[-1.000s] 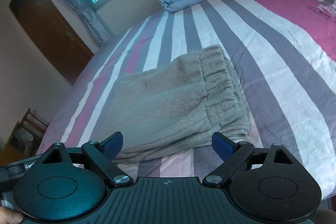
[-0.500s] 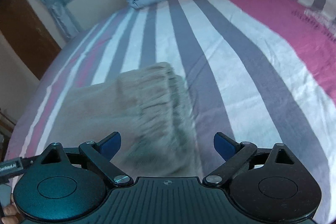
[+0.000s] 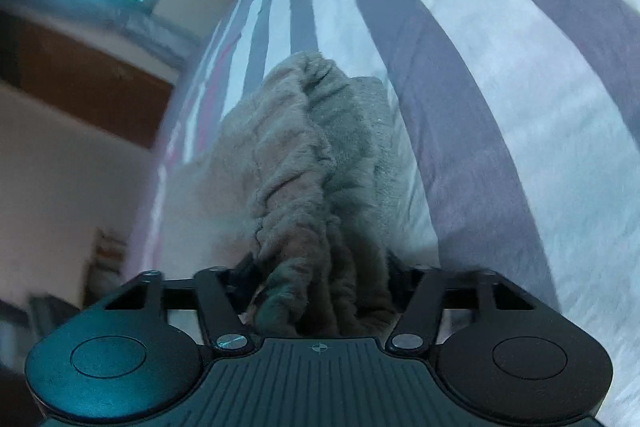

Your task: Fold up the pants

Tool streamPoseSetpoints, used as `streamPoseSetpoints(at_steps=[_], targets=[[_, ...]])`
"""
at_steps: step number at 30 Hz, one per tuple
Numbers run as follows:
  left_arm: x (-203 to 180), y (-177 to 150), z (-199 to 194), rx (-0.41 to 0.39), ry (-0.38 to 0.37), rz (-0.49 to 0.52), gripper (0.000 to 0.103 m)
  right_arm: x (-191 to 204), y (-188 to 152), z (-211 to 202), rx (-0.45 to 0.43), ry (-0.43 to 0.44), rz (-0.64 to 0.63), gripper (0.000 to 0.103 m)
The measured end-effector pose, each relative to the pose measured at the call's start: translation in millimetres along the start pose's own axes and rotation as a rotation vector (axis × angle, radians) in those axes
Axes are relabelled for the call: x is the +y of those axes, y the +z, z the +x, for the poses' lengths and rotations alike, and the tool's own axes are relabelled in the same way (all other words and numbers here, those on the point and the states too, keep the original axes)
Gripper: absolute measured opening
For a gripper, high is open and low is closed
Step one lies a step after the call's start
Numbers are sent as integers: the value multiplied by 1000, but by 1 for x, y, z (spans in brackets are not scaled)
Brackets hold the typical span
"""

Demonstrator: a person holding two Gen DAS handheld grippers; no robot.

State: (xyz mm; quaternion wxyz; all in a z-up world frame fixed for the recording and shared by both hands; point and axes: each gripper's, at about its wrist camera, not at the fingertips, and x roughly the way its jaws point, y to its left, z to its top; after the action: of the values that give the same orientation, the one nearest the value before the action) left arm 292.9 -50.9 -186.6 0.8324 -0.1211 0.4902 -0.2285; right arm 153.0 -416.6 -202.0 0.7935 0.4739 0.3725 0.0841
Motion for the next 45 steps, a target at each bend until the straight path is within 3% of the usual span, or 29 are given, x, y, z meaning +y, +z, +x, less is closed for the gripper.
streamPoseSetpoints(at_steps=[4, 7, 12, 14, 17, 20, 21, 22, 23, 27, 30, 32, 35, 37, 38, 39, 40, 41, 42, 45], targets=[[-7, 6, -22, -85, -9, -8, 12, 13, -5, -12, -47, 44, 34, 48], [-16, 24, -39, -159, -16, 21, 12, 41, 3, -24, -99, 98, -16, 46], [-7, 62, -59, -266, -7, -11, 12, 92, 25, -27, -141, 204, -108, 45], [0, 72, -52, -269, 29, -6, 12, 107, 35, -19, -151, 223, -148, 45], [12, 75, -26, -236, 73, 0, 13, 108, 44, 9, -139, 169, -180, 46], [19, 63, 15, -114, 219, 29, 34, 84, 41, 44, -103, 89, -187, 48], [22, 56, 17, -118, 235, 28, 51, 73, 39, 58, -76, 23, -188, 51], [21, 50, 12, -143, 258, 24, 70, 63, 36, 67, -53, -62, -178, 63], [20, 46, 7, -157, 279, 23, 74, 56, 31, 70, -47, -101, -168, 65], [17, 41, -16, -166, 253, 34, 80, 59, 21, 33, -141, -71, -190, 80], [11, 33, -35, -182, 258, 33, 82, 83, 13, 7, -208, -90, -265, 81], [-2, 29, -39, -179, 245, 38, 84, 107, 3, -2, -245, -40, -312, 80], [-16, 13, -37, -165, 201, 63, 89, 125, -19, 1, -212, 97, -295, 81], [-19, -1, -23, -120, 256, 116, 90, 119, -35, 17, -147, 124, -248, 81], [-18, -6, -13, -82, 293, 127, 89, 110, -41, 28, -125, 88, -233, 80], [-12, -11, -5, -53, 292, 112, 90, 94, -47, 34, -113, 45, -197, 78], [-6, -13, -5, -54, 275, 82, 90, 73, -49, 41, -101, 42, -124, 58], [-2, -13, -7, -52, 255, 51, 90, 55, -49, 47, -80, 22, -44, 16], [0, -11, -10, -52, 243, 27, 88, 42, -50, 45, -81, -12, 17, 0], [-6, -6, -24, -78, 265, 37, 85, 30, -54, 40, -59, 37, 92, 0]])
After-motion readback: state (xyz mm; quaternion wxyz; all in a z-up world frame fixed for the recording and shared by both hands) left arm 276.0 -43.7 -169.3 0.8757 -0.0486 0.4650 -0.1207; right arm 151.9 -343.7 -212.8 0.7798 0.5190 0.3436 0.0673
